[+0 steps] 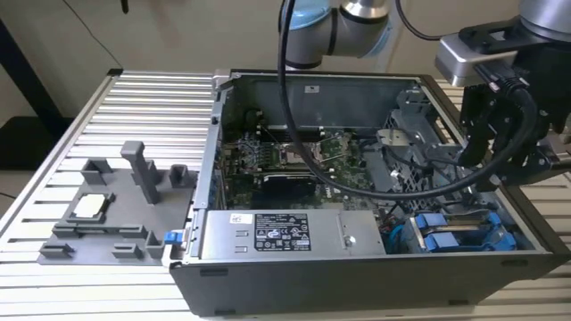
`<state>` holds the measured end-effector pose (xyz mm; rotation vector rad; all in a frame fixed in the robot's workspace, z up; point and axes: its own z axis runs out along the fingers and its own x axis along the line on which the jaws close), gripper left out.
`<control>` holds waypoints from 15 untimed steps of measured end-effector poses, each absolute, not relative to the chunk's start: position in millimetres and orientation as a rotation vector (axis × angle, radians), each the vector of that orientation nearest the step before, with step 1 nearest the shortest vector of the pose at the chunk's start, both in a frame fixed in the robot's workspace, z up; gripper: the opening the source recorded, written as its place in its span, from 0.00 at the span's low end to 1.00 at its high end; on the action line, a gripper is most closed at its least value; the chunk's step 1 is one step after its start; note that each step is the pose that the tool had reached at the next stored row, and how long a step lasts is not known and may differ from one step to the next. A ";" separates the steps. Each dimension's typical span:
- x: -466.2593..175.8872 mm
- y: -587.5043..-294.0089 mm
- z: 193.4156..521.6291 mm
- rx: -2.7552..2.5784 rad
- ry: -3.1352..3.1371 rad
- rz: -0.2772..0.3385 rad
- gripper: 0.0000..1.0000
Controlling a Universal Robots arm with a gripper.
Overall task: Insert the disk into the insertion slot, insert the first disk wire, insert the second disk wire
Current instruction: 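Insert the disk into the insertion slot, then insert the first disk wire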
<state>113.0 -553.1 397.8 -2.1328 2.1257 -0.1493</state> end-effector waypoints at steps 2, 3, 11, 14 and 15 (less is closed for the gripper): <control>111.1 -550.0 397.8 -2.116 2.108 -0.182 0.47; 110.3 -549.0 397.8 -2.107 2.099 -0.199 0.47; 108.5 -539.5 394.3 -2.088 2.035 -0.311 0.47; 106.9 -539.3 391.5 -2.090 2.024 -0.318 0.47; 106.3 -539.3 390.6 -2.091 2.023 -0.319 0.47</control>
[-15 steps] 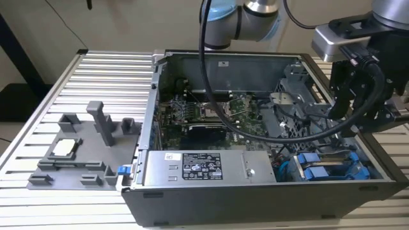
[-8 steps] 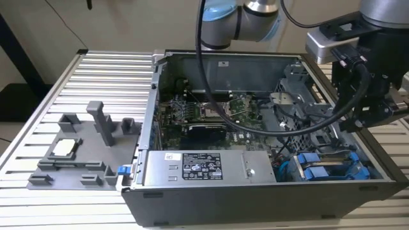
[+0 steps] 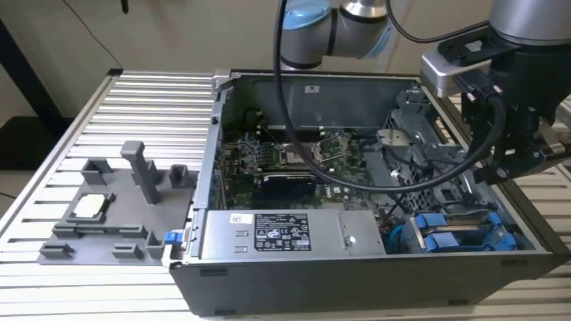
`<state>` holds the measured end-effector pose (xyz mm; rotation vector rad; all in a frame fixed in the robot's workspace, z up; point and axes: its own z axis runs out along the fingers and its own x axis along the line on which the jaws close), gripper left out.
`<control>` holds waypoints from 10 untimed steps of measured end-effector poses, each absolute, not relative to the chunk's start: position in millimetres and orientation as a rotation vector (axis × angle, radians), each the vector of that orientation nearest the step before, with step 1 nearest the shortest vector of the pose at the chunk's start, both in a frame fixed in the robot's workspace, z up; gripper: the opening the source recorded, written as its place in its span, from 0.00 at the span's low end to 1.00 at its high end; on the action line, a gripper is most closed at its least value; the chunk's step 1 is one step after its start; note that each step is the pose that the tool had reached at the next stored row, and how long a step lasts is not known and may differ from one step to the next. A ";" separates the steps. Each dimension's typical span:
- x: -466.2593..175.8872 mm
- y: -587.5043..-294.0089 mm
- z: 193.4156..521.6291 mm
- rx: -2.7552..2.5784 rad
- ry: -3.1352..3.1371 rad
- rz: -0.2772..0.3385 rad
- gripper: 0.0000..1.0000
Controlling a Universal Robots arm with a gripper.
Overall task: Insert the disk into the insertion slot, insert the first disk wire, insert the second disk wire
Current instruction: 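Insert the first disk wire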
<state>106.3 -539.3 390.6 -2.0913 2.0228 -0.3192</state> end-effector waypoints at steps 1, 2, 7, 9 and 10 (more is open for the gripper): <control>106.0 -539.2 389.8 -2.093 2.022 -0.321 0.47; 105.9 -539.3 388.9 -2.096 2.020 -0.324 0.47; 105.1 -539.3 386.3 -2.120 2.015 -0.352 0.47; 104.7 -539.3 385.3 -2.128 2.015 -0.364 0.47; 104.8 -539.3 385.1 -2.129 2.015 -0.364 0.47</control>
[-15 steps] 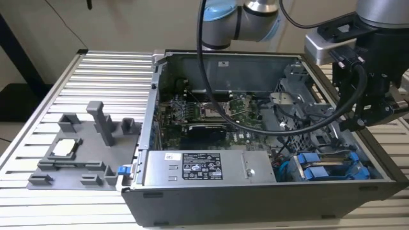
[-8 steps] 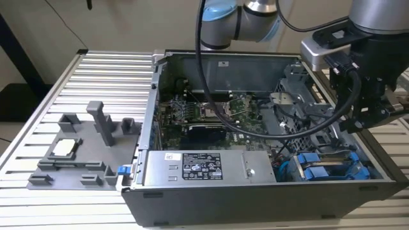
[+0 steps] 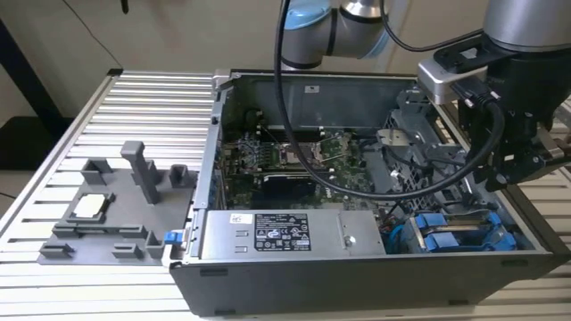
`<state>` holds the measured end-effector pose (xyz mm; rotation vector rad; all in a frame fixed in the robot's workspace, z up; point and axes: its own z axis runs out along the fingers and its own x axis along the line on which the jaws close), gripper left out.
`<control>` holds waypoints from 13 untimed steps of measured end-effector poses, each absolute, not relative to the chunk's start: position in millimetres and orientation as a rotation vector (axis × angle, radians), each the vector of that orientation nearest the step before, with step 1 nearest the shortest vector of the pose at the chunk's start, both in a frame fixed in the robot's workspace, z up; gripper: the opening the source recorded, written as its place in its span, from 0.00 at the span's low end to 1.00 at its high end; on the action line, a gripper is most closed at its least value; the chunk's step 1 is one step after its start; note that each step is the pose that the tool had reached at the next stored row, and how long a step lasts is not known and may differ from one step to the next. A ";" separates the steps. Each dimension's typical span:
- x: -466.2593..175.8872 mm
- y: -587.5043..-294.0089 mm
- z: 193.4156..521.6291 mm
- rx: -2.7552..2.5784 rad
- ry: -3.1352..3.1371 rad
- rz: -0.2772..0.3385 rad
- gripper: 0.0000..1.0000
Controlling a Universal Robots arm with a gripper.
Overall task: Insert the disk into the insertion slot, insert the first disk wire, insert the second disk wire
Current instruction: 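Insert the first disk wire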
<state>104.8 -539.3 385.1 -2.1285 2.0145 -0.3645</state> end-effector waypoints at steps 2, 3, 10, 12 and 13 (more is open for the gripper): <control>104.8 -539.3 385.1 -2.129 2.014 -0.365 0.47; 104.7 -539.3 385.1 -2.129 2.014 -0.365 0.47; 104.7 -538.9 385.0 -2.128 2.014 -0.366 0.38; 104.7 -538.8 384.9 -2.128 2.014 -0.366 0.25; 104.7 -538.8 384.9 -2.128 2.014 -0.366 0.25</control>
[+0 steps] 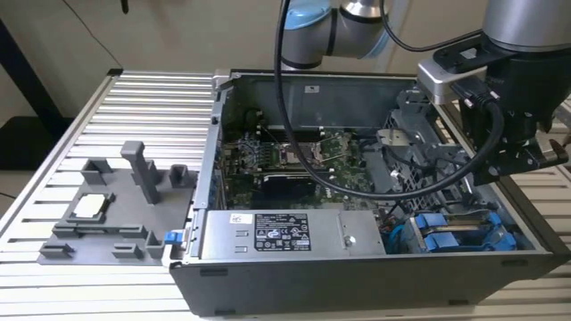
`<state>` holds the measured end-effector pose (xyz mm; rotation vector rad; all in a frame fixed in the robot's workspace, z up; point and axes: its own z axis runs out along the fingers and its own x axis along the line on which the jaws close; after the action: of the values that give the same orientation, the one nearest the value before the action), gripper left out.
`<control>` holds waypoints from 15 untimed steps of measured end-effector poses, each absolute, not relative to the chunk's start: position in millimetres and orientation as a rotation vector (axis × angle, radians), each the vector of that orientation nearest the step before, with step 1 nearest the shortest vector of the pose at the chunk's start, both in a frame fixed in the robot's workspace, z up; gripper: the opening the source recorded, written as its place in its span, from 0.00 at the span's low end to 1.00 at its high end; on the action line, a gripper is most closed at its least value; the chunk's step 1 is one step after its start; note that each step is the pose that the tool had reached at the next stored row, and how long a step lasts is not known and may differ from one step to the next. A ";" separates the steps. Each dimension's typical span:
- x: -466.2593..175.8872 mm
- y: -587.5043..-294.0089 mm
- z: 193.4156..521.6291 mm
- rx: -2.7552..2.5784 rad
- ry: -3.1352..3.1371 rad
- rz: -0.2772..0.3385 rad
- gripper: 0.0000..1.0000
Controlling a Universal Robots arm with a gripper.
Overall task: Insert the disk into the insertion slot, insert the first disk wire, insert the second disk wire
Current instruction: 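Insert the first disk wire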
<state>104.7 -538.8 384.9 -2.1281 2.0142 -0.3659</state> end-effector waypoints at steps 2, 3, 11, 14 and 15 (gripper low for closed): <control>104.7 -538.8 385.0 -2.128 2.014 -0.366 0.19; 104.7 -538.8 385.0 -2.128 2.014 -0.366 0.19; 104.8 -539.6 384.2 -2.129 2.015 -0.366 0.19; 105.4 -541.6 382.3 -2.130 2.016 -0.367 0.19; 105.6 -542.5 381.8 -2.131 2.017 -0.368 0.19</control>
<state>105.6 -542.5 381.8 -2.1309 2.0166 -0.3681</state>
